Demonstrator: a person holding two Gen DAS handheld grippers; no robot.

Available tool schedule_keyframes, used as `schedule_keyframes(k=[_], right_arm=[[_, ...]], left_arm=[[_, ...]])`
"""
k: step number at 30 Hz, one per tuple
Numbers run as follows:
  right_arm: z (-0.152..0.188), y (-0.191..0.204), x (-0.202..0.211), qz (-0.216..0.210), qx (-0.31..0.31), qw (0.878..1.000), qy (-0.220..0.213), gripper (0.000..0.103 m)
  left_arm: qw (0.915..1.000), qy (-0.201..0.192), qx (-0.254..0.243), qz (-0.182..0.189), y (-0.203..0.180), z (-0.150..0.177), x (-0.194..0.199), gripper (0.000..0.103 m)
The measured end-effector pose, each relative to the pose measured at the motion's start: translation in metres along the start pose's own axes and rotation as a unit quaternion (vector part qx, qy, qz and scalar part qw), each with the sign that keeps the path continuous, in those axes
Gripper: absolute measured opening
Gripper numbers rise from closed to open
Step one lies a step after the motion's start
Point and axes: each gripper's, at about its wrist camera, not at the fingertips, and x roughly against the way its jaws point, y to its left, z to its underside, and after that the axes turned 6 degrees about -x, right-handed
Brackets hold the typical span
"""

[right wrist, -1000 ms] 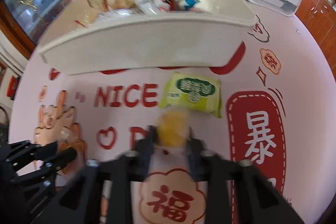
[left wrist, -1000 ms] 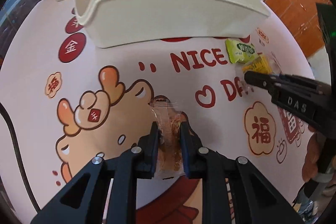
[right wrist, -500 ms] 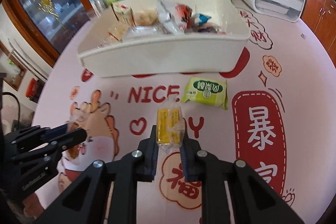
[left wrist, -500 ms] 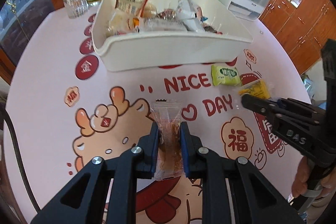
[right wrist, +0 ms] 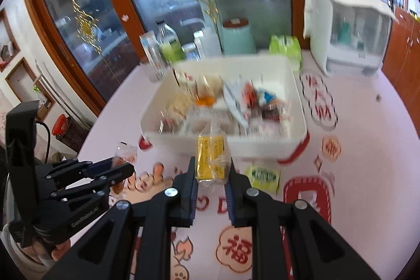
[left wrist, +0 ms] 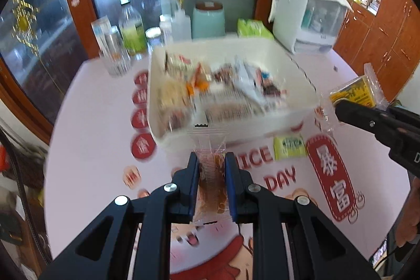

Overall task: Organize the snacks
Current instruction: 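Carry both held snacks over the tray, lower them and open both grippers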

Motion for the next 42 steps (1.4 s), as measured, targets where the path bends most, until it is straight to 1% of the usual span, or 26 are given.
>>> schedule_keyframes(k=[6,11,16,19,21,23,25,26,28,31,34,42], right_arm=[[-0.048,0.013,0.011,-0.005,0.014,0.999,-0.031,0.018],[-0.094,0.019,0.008,-0.007,0.014,0.999,-0.045,0.018],[-0.128,0.015,-0.011,0.002,-0.002,0.999,-0.039,0.019],[-0.139,0.009,-0.031,0.020,-0.008,0.999,-0.028,0.019],[-0.141,0.001,-0.048,0.028,-0.019,0.999,-0.012,0.020],[-0.141,-0.008,-0.068,0.038,-0.028,0.999,0.008,0.020],[-0.137,-0.016,-0.085,0.046,-0.038,0.998,0.032,0.026],[-0.135,-0.022,-0.094,0.049,-0.047,0.997,0.044,0.028],[-0.131,-0.028,-0.101,0.051,-0.056,0.996,0.053,0.033],[-0.126,-0.032,-0.104,0.056,-0.055,0.995,0.058,0.036],[-0.121,-0.034,-0.103,0.058,-0.052,0.995,0.061,0.037],[-0.108,-0.032,-0.092,0.060,-0.040,0.996,0.055,0.037]], left_arm=[[0.9985,-0.042,-0.011,-0.032,0.009,-0.056,0.022,0.017],[0.9971,-0.053,-0.013,-0.053,0.018,-0.098,0.018,0.017],[0.9975,-0.038,0.015,-0.057,0.036,-0.139,-0.010,0.017],[0.9976,-0.022,0.028,-0.060,0.044,-0.151,-0.033,0.017],[0.9976,-0.009,0.034,-0.059,0.047,-0.152,-0.051,0.018],[0.9972,0.006,0.040,-0.063,0.049,-0.149,-0.069,0.029],[0.9972,0.025,0.049,-0.051,0.052,-0.145,-0.088,0.083],[0.9971,0.031,0.053,-0.045,0.052,-0.142,-0.095,0.089],[0.9969,0.030,0.054,-0.049,0.052,-0.136,-0.103,0.090],[0.9968,0.036,0.045,-0.054,0.049,-0.129,-0.111,0.090],[0.9968,0.039,0.049,-0.051,0.049,-0.125,-0.113,0.090],[0.9976,0.026,0.050,-0.040,0.042,-0.120,-0.097,0.090]])
